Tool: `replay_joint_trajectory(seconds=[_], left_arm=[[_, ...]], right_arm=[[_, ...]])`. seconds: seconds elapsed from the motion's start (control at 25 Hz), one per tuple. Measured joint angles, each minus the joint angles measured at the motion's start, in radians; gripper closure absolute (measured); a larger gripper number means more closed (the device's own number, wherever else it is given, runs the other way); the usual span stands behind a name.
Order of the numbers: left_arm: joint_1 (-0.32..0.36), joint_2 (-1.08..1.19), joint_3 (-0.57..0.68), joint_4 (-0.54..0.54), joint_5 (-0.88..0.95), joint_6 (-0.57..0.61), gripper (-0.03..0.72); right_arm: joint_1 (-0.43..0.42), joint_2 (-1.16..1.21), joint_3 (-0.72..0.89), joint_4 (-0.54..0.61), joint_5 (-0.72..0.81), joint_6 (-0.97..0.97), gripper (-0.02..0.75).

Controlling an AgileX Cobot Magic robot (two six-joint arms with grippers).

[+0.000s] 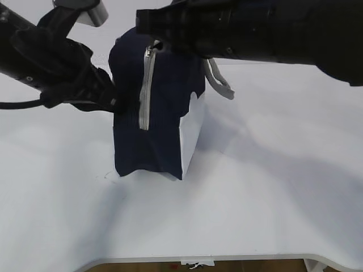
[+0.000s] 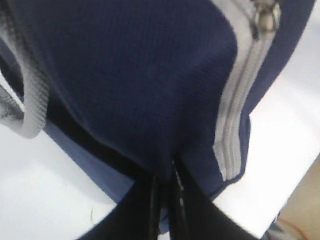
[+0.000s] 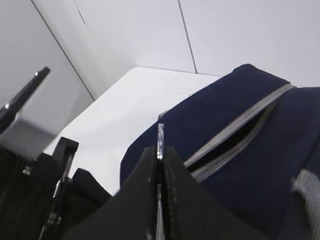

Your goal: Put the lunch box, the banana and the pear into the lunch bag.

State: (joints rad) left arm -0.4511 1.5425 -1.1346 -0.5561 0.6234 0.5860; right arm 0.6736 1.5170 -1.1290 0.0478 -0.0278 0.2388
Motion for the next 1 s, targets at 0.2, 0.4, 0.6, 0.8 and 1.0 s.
replay_joint_trajectory(seconds=[0.2,0.4,0.6,0.8,1.0], left_arm=[[0.000,0.000,0.000,0.058,0.051,0.010,0.692],[0.000,-0.015,0.000,0.084,0.110,0.014,0.693],[0.000,-0.044,0.000,0.096,0.147,0.014,0.694],[0.000,-0.051,0.000,0.100,0.161,0.014,0.694],[0.000,-0.055,0.000,0.118,0.177,0.014,0.694]], right_arm=[[0.000,0.000,0.000,0.000,0.004,0.000,0.737],[-0.009,0.000,-0.001,0.000,0.001,0.000,0.737],[-0.052,0.000,-0.006,0.000,-0.003,0.002,0.737],[-0.086,0.017,-0.019,0.000,-0.003,0.002,0.737],[-0.092,0.073,-0.090,0.000,0.015,0.002,0.737]])
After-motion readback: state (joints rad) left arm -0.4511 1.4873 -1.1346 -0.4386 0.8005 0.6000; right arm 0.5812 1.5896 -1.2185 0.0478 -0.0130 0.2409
